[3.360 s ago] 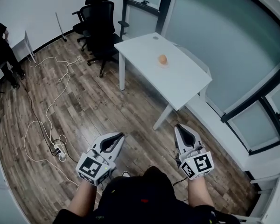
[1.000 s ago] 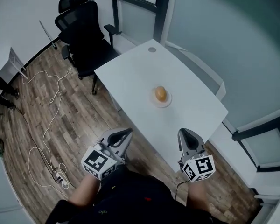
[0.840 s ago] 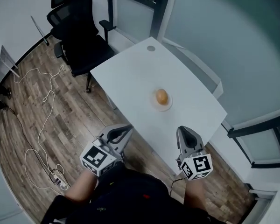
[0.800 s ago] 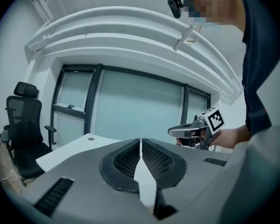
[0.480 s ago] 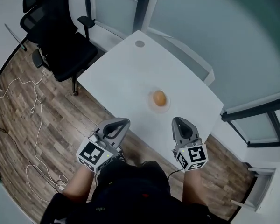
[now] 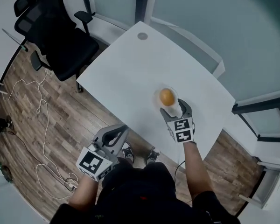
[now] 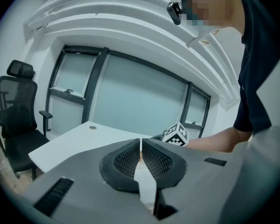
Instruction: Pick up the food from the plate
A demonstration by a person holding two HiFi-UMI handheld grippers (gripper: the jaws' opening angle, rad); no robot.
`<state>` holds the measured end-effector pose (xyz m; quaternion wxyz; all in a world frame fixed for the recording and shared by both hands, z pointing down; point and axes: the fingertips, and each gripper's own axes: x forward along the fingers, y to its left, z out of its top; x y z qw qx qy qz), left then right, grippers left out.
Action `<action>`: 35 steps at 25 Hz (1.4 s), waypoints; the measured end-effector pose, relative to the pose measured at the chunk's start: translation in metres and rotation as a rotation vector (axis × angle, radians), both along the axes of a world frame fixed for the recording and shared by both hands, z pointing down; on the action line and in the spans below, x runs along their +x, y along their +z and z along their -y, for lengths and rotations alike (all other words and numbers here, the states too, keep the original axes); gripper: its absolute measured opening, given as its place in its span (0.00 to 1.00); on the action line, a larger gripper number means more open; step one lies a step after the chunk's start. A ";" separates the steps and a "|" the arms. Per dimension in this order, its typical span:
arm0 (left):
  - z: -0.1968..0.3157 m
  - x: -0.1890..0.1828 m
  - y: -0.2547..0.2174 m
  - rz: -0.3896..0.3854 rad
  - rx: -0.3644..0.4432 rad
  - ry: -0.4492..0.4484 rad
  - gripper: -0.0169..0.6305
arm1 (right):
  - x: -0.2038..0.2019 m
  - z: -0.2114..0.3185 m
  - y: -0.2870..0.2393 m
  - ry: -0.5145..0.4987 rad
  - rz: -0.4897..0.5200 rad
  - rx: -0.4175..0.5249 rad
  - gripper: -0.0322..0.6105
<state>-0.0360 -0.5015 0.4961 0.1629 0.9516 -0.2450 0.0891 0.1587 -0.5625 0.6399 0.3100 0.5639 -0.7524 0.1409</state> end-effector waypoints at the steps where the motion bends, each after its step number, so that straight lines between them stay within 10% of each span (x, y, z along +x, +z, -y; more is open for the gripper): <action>1: -0.001 0.000 0.004 0.009 -0.009 -0.011 0.08 | 0.004 0.009 0.013 -0.005 -0.005 -0.025 0.61; 16: -0.012 -0.013 0.037 0.072 -0.116 -0.128 0.08 | 0.021 0.062 0.094 0.011 -0.017 -0.170 0.61; 35: -0.026 0.032 -0.055 -0.027 0.084 -0.063 0.08 | 0.005 -0.048 -0.178 0.061 0.375 0.326 0.61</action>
